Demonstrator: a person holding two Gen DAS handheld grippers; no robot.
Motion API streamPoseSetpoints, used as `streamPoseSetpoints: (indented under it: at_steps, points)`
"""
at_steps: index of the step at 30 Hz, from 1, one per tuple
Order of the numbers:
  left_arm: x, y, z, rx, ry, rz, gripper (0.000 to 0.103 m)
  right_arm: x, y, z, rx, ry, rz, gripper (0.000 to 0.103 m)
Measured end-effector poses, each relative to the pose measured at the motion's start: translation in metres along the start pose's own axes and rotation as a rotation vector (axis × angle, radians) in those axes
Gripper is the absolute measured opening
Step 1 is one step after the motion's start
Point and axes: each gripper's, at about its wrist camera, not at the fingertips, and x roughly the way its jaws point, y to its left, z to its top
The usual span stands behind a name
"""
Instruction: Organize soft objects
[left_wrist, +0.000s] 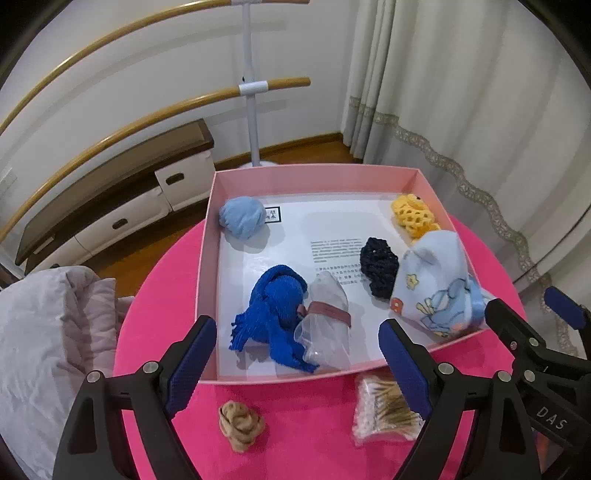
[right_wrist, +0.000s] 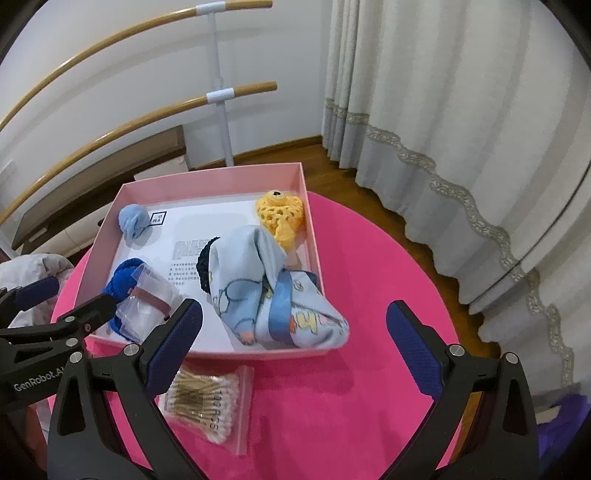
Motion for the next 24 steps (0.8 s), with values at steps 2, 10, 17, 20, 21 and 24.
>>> streamPoseSetpoints:
  at_steps: [2, 10, 17, 20, 21, 24]
  points:
    - [-0.009, -0.001, -0.005, -0.002, -0.009, -0.003, 0.087, -0.008, -0.002, -0.005, 0.000, -0.006, -0.006, 0.100]
    - [-0.043, -0.006, -0.029, -0.011, -0.038, -0.005, 0.087, -0.045, -0.003, -0.024, -0.017, -0.056, -0.016, 0.100]
    - [-0.087, -0.011, -0.050, -0.009, -0.103, 0.000, 0.091, -0.081, -0.003, -0.037, -0.022, -0.119, -0.018, 0.100]
    - [-0.109, -0.015, -0.062, -0.007, -0.142, 0.011, 0.092, -0.095, -0.005, -0.042, -0.014, -0.145, -0.015, 0.100]
    - [-0.115, -0.016, -0.064, -0.006, -0.152, 0.014, 0.093, -0.100, -0.005, -0.043, -0.011, -0.153, -0.016, 0.100]
    - [-0.134, -0.020, -0.074, -0.002, -0.186, 0.022, 0.094, -0.116, -0.008, -0.047, -0.004, -0.186, -0.019, 0.100]
